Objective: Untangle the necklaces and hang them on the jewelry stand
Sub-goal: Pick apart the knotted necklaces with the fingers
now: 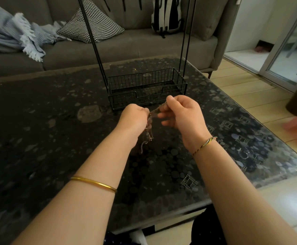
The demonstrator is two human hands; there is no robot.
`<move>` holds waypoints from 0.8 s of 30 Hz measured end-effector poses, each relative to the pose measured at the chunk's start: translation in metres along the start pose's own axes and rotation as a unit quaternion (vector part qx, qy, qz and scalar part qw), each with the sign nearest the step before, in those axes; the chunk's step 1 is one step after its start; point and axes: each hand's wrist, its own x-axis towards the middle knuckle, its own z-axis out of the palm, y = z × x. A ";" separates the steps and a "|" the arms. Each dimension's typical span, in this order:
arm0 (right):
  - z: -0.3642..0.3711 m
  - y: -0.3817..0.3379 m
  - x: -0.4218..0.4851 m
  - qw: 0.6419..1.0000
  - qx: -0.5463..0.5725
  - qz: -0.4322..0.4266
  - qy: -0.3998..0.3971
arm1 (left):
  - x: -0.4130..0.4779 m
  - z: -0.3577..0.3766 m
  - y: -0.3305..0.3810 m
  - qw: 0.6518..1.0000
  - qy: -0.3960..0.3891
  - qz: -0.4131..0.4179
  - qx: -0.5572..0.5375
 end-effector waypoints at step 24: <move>-0.011 0.002 0.003 0.994 0.023 0.090 -0.052 | -0.005 -0.007 -0.007 0.993 -0.049 0.068 0.086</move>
